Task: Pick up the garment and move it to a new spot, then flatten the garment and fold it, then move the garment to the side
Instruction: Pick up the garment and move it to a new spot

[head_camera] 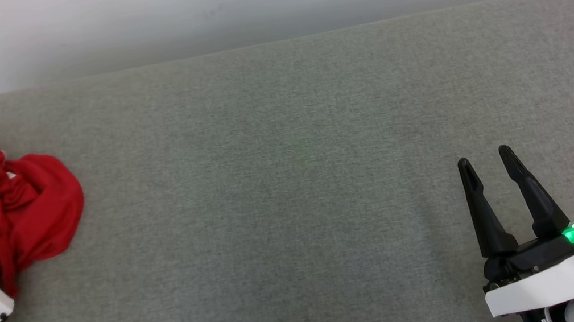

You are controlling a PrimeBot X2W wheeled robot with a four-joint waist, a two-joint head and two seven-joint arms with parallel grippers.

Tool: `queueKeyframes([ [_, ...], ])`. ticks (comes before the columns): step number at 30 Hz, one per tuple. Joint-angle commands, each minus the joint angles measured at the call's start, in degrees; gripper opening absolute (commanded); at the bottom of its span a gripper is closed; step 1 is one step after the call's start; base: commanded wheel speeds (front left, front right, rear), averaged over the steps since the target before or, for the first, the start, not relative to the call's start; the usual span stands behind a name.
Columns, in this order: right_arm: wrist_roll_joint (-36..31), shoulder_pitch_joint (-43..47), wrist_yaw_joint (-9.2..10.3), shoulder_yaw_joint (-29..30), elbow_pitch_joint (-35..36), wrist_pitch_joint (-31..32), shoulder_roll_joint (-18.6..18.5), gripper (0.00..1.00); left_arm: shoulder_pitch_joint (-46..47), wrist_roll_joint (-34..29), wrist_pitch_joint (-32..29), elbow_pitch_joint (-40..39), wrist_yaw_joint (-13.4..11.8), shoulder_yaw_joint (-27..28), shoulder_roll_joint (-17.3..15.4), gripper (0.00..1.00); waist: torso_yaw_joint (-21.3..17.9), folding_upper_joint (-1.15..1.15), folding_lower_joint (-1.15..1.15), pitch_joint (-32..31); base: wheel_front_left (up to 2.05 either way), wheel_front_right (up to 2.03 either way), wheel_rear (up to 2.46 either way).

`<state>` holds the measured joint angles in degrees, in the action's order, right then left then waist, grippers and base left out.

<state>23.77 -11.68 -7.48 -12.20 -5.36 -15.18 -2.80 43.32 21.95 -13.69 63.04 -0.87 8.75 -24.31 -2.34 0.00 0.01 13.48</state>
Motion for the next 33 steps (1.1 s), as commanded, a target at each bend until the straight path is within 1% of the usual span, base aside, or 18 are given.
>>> queueKeyframes([
  [1, 0.24, -0.63, -0.02, 0.08, 0.18, 0.05, -0.18, 1.00, -0.04, -0.28, -0.42, 1.02, -0.23, 0.14, -0.65, 0.85, -0.52, 0.00, -0.01, 0.31, 0.00, 0.00, 0.00],
  [2, 0.32, -0.59, -0.02, 0.08, 0.08, 0.05, -0.18, 1.00, -0.08, -0.04, -0.67, 1.69, -0.30, 0.15, -0.66, 0.49, -0.61, 0.00, -0.01, 0.23, 0.00, 0.00, 0.00],
  [3, 0.40, -0.50, -0.02, 0.15, -0.01, 0.05, -0.19, 1.00, 0.00, 0.12, -0.51, 2.15, -0.23, 0.12, -0.66, 0.30, -0.66, 0.00, -0.01, 0.13, 0.00, 0.00, 0.00],
  [4, 0.45, -0.45, -0.02, 0.22, -0.10, 0.05, -0.18, 1.00, 0.13, 0.25, 0.19, 2.40, -0.19, 0.17, -0.75, 0.00, -0.66, 0.00, -0.01, 0.06, 0.00, 0.00, 0.00],
  [10, -0.07, 0.33, -0.02, 0.39, -0.81, 0.05, -0.20, 1.00, 1.01, -0.03, 3.48, 3.22, 1.37, -0.93, 0.20, 0.00, 0.66, 0.00, -0.01, -2.06, 0.00, 0.00, 0.00],
  [15, 0.02, 2.16, -0.02, 0.51, -1.54, 0.05, -0.18, 1.00, 2.11, -2.19, 6.81, 2.29, 3.45, -3.65, 0.47, 0.00, 2.39, 0.00, -0.01, -6.82, 0.00, 0.00, 0.00],
  [21, 1.08, 4.96, -0.02, 0.50, -2.35, 0.05, -0.19, 1.00, 5.41, -4.78, 8.30, -0.07, 5.93, -8.13, 1.26, 0.00, 4.12, 0.00, -0.01, -12.91, 0.00, 0.00, 0.00],
  [27, 1.51, 6.20, -0.02, 0.74, -2.20, 0.05, -0.19, 1.00, 9.81, -5.41, 8.62, -5.04, 7.93, -12.34, 3.38, 0.00, 4.28, 0.00, -0.01, -15.42, 0.00, 0.00, 0.00],
  [31, 1.28, 6.63, -0.02, 1.25, -1.87, 0.05, -0.21, 1.00, 11.44, -3.20, 7.76, -10.14, 8.34, -15.26, 5.93, 0.00, 3.14, 0.00, -0.01, -16.42, 0.00, 0.00, 0.00],
  [33, 1.27, 7.06, -0.02, 1.62, -1.62, 0.05, -0.19, 1.00, 11.54, -1.18, 6.89, -14.13, 8.40, -17.64, 7.33, 0.00, 2.17, 0.00, -0.01, -16.72, 0.00, 0.00, 0.00],
])
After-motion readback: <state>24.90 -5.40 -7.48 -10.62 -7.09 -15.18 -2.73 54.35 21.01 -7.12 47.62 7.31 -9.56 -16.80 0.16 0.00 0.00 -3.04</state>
